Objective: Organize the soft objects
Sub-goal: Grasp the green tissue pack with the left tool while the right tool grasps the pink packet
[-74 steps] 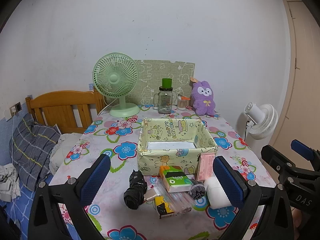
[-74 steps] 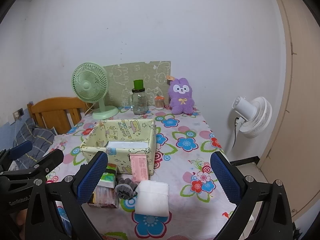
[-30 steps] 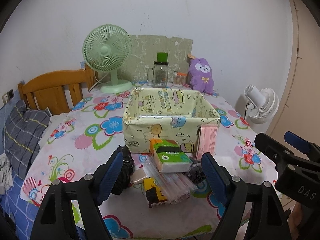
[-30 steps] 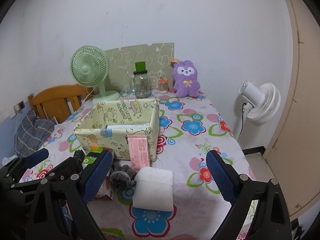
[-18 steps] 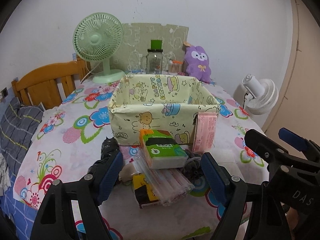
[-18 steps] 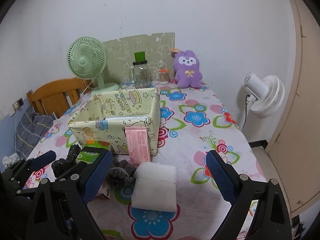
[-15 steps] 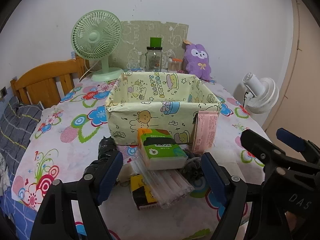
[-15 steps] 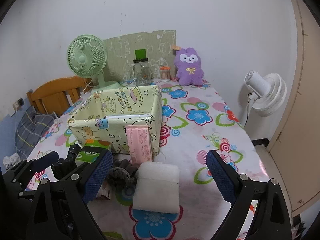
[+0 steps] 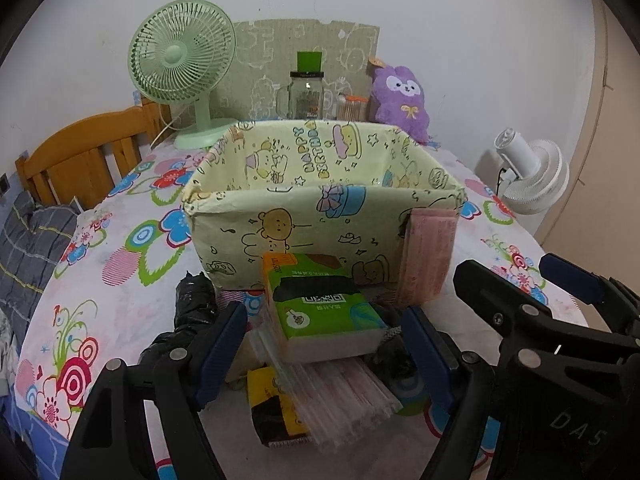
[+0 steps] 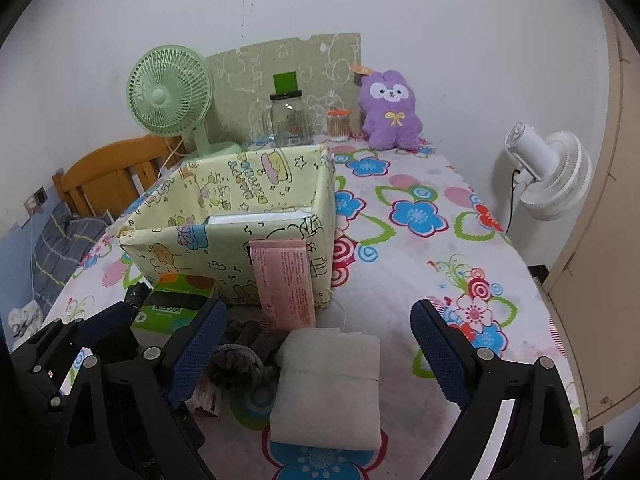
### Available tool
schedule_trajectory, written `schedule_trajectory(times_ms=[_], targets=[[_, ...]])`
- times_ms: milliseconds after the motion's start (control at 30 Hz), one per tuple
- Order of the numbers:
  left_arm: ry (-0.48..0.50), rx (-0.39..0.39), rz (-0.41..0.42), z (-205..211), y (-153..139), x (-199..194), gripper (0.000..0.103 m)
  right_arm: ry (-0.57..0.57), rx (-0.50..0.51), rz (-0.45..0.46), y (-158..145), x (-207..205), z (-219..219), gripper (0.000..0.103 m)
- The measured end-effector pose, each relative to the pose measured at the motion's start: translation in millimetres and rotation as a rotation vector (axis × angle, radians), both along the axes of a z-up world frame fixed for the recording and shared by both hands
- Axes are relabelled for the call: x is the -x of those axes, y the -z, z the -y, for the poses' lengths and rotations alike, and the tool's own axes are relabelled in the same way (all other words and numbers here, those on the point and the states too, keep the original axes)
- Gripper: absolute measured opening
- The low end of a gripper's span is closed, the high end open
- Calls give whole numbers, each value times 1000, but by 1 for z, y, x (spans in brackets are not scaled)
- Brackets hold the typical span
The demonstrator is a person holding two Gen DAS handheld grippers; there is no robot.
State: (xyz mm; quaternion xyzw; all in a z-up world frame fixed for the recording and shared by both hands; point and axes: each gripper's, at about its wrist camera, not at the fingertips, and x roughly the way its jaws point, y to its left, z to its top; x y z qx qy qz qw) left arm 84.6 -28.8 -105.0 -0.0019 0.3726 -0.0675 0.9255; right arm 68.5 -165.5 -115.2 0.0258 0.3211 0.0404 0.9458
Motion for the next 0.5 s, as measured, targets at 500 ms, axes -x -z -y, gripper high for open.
schedule_trajectory(times_ms=[500], targets=[[-2, -9, -47, 1, 13, -19, 74, -27, -18, -64, 19, -32, -10, 91]])
